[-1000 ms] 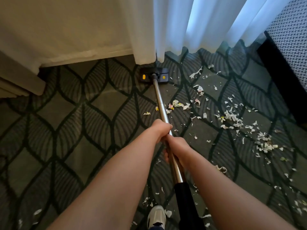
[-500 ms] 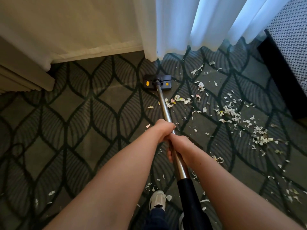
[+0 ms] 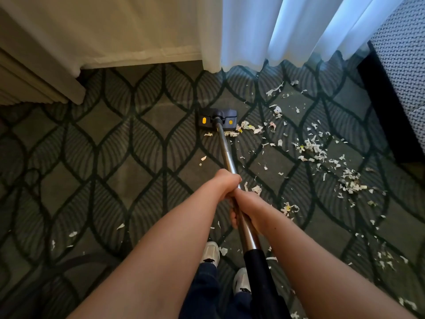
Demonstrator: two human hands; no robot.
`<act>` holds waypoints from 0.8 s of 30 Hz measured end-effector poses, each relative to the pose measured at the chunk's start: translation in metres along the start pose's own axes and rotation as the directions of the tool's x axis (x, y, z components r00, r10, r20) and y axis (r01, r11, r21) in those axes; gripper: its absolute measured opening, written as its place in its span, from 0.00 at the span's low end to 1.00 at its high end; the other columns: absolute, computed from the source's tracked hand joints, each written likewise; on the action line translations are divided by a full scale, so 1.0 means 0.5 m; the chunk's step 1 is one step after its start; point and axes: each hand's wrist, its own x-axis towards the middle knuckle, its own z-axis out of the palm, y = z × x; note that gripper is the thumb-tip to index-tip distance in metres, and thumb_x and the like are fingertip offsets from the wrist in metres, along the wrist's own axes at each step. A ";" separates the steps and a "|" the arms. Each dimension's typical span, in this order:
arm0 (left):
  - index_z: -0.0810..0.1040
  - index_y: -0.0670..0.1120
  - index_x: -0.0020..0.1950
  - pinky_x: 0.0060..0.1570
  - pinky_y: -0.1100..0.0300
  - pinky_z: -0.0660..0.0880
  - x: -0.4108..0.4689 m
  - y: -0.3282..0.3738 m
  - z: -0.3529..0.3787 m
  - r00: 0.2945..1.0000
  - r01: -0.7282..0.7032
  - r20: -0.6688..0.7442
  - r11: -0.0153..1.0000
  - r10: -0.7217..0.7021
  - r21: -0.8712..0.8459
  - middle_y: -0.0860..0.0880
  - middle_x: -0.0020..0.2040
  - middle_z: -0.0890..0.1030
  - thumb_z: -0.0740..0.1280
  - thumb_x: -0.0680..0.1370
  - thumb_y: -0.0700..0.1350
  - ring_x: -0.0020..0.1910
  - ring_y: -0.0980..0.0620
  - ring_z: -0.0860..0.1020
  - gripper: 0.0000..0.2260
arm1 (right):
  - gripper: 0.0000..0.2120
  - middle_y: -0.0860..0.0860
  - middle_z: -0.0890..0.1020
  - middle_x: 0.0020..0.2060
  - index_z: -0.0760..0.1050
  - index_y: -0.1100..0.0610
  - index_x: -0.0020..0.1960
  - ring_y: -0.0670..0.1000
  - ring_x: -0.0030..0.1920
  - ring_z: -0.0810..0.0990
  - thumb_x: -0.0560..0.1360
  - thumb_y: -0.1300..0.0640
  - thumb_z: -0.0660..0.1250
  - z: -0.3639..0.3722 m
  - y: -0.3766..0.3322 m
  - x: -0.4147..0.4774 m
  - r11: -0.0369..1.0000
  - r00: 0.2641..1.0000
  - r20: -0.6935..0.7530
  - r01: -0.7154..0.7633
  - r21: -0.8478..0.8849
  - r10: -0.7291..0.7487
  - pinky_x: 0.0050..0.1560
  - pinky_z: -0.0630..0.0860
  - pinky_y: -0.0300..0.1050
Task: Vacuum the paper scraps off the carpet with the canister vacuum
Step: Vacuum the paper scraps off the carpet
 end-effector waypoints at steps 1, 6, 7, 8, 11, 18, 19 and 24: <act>0.74 0.38 0.63 0.52 0.54 0.80 -0.007 -0.011 0.006 1.000 0.001 -0.005 1.000 -0.001 0.003 0.41 0.54 0.81 0.64 0.79 0.43 0.51 0.44 0.82 0.14 | 0.15 0.54 0.73 0.24 0.73 0.63 0.47 0.50 0.21 0.73 0.83 0.52 0.59 -0.001 0.012 -0.005 1.000 1.000 0.000 -0.007 -0.009 0.007 0.21 0.73 0.40; 0.74 0.39 0.63 0.54 0.54 0.79 -0.039 -0.062 0.044 1.000 0.001 -0.018 1.000 -0.001 0.005 0.41 0.54 0.81 0.64 0.79 0.44 0.51 0.44 0.81 0.14 | 0.17 0.54 0.74 0.25 0.74 0.64 0.55 0.50 0.21 0.73 0.83 0.49 0.59 -0.009 0.077 -0.019 0.998 0.999 -0.005 -0.043 -0.034 0.043 0.22 0.73 0.41; 0.74 0.39 0.63 0.53 0.54 0.79 -0.044 -0.070 0.051 1.000 -0.001 -0.021 1.000 0.001 0.001 0.41 0.54 0.81 0.64 0.79 0.44 0.52 0.44 0.81 0.15 | 0.17 0.54 0.74 0.25 0.74 0.63 0.54 0.50 0.21 0.73 0.83 0.49 0.59 -0.012 0.087 -0.022 0.998 0.999 -0.005 -0.044 -0.038 0.044 0.22 0.73 0.41; 0.74 0.39 0.64 0.52 0.55 0.79 -0.052 -0.077 0.058 1.000 -0.001 -0.029 1.000 0.000 -0.003 0.41 0.55 0.81 0.64 0.79 0.44 0.52 0.44 0.81 0.15 | 0.16 0.53 0.74 0.25 0.74 0.63 0.54 0.50 0.21 0.73 0.83 0.50 0.59 -0.016 0.097 -0.027 0.998 0.999 -0.005 -0.042 -0.046 0.042 0.22 0.73 0.41; 0.74 0.39 0.65 0.55 0.53 0.78 -0.064 -0.096 0.078 0.999 -0.009 -0.050 1.000 0.008 -0.018 0.41 0.56 0.80 0.64 0.79 0.45 0.54 0.43 0.80 0.16 | 0.15 0.54 0.75 0.25 0.74 0.63 0.53 0.50 0.20 0.73 0.83 0.51 0.59 -0.023 0.117 -0.044 0.997 0.999 -0.025 -0.037 -0.069 0.035 0.22 0.72 0.41; 0.72 0.39 0.67 0.50 0.54 0.77 -0.101 -0.130 0.128 0.998 -0.024 -0.059 0.998 0.021 -0.059 0.40 0.59 0.79 0.63 0.80 0.45 0.56 0.43 0.79 0.18 | 0.17 0.54 0.74 0.27 0.73 0.65 0.56 0.48 0.20 0.72 0.83 0.50 0.58 -0.045 0.174 -0.091 0.995 0.997 -0.072 -0.011 -0.104 0.003 0.22 0.72 0.40; 0.72 0.39 0.68 0.50 0.54 0.76 -0.103 -0.132 0.132 0.999 -0.012 -0.050 0.999 0.010 -0.050 0.40 0.59 0.79 0.63 0.80 0.46 0.56 0.43 0.79 0.18 | 0.17 0.54 0.74 0.27 0.72 0.65 0.57 0.49 0.20 0.72 0.83 0.50 0.58 -0.049 0.178 -0.090 0.994 0.998 -0.063 -0.020 -0.103 0.014 0.22 0.72 0.39; 0.71 0.39 0.67 0.44 0.56 0.75 -0.105 -0.134 0.139 0.999 0.009 -0.046 0.999 -0.010 -0.036 0.41 0.58 0.79 0.63 0.81 0.46 0.52 0.45 0.80 0.18 | 0.18 0.56 0.73 0.25 0.72 0.66 0.59 0.51 0.19 0.72 0.82 0.50 0.60 -0.057 0.183 -0.077 0.996 0.997 -0.056 -0.050 -0.068 0.046 0.23 0.72 0.41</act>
